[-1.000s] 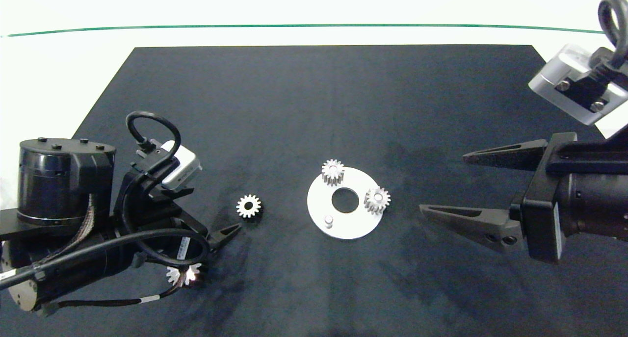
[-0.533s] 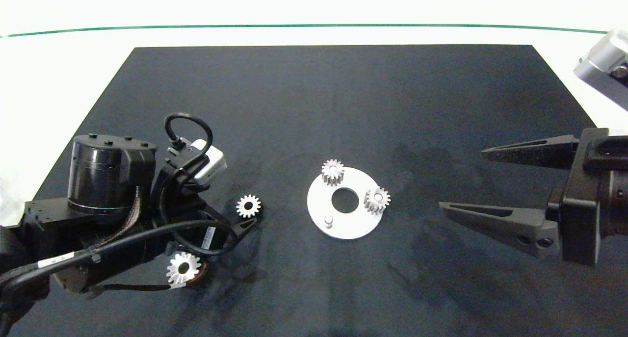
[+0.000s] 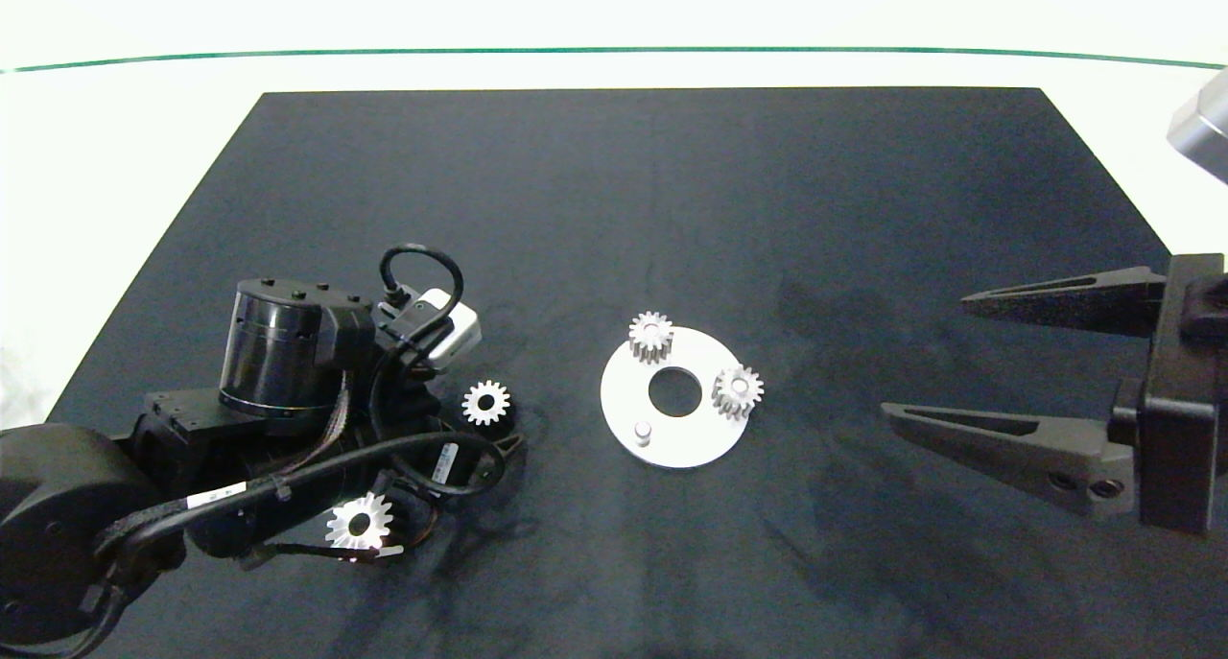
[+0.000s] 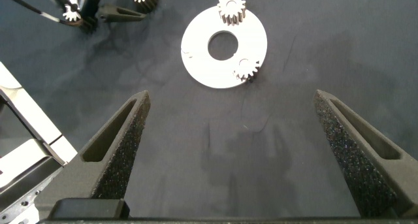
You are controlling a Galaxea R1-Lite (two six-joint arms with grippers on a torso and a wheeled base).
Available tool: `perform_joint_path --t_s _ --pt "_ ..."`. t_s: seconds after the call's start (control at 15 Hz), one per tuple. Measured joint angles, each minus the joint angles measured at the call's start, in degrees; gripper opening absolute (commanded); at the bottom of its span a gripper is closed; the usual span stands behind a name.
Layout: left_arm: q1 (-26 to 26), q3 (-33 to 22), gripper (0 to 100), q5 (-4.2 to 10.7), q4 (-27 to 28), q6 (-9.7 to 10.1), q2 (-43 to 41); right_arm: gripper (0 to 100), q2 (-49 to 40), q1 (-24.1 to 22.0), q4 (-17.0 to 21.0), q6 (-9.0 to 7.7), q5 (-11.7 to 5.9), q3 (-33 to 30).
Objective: Remove an incorrectly installed larger gear and replace it with the correct smaller gear
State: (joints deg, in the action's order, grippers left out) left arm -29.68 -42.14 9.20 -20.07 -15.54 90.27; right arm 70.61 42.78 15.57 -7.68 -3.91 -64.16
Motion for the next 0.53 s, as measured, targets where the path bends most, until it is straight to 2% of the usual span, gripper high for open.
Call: perform_joint_path --t_s 0.27,0.53 --pt "0.00 -0.24 96 0.09 -1.35 0.04 1.97 100 -0.10 0.00 -0.02 0.02 -0.02 0.00" --pt "0.11 -0.35 87 0.22 -1.26 0.06 2.56 100 -0.07 0.00 0.00 0.00 0.00 0.00"
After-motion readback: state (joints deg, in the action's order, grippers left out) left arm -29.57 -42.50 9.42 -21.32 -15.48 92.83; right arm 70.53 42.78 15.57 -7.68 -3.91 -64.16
